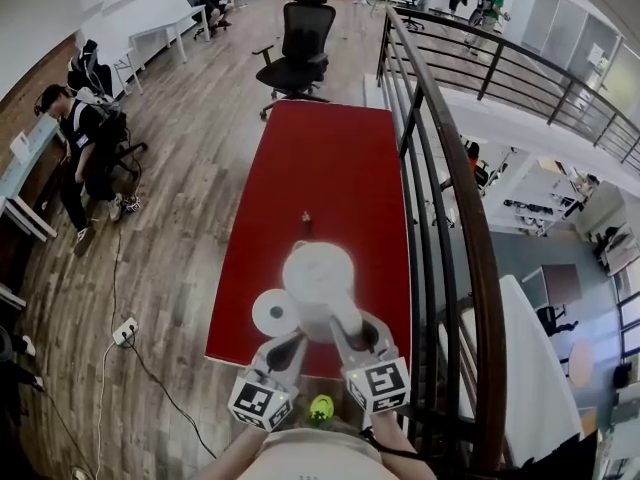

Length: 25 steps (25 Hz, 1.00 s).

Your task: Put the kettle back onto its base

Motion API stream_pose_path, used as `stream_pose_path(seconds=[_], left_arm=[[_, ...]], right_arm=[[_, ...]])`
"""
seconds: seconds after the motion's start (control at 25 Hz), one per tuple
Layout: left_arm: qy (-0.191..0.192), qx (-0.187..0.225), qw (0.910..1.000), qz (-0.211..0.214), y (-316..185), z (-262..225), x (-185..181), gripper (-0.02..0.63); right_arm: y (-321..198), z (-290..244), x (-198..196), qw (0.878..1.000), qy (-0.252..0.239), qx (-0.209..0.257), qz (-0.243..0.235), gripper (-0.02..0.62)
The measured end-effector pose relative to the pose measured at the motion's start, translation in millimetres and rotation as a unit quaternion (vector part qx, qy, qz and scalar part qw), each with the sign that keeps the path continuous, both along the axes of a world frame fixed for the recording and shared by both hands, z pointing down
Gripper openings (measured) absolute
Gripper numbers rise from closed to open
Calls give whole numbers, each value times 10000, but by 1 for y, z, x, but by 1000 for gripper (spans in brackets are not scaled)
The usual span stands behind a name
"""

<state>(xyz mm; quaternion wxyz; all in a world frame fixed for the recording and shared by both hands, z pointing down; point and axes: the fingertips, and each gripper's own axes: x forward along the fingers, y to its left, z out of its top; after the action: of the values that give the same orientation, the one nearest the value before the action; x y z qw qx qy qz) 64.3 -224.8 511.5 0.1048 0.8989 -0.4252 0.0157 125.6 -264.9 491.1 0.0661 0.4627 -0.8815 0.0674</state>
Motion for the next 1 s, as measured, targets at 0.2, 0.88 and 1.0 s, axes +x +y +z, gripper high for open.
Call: stream_pose_path(seconds=[0.2, 0.88, 1.0], left_arm=[[69, -72, 9998, -188, -14, 2, -31, -9], [293, -90, 9993, -220, -61, 3, -125, -8], [306, -101, 9993, -164, -66, 7, -134, -8]], right_arm=[[-10, 4, -19, 10000, 14, -84, 6, 118], [-50, 23, -120, 9994, 167, -268, -126, 118], [-53, 30, -132, 9994, 167, -296, -97, 118]])
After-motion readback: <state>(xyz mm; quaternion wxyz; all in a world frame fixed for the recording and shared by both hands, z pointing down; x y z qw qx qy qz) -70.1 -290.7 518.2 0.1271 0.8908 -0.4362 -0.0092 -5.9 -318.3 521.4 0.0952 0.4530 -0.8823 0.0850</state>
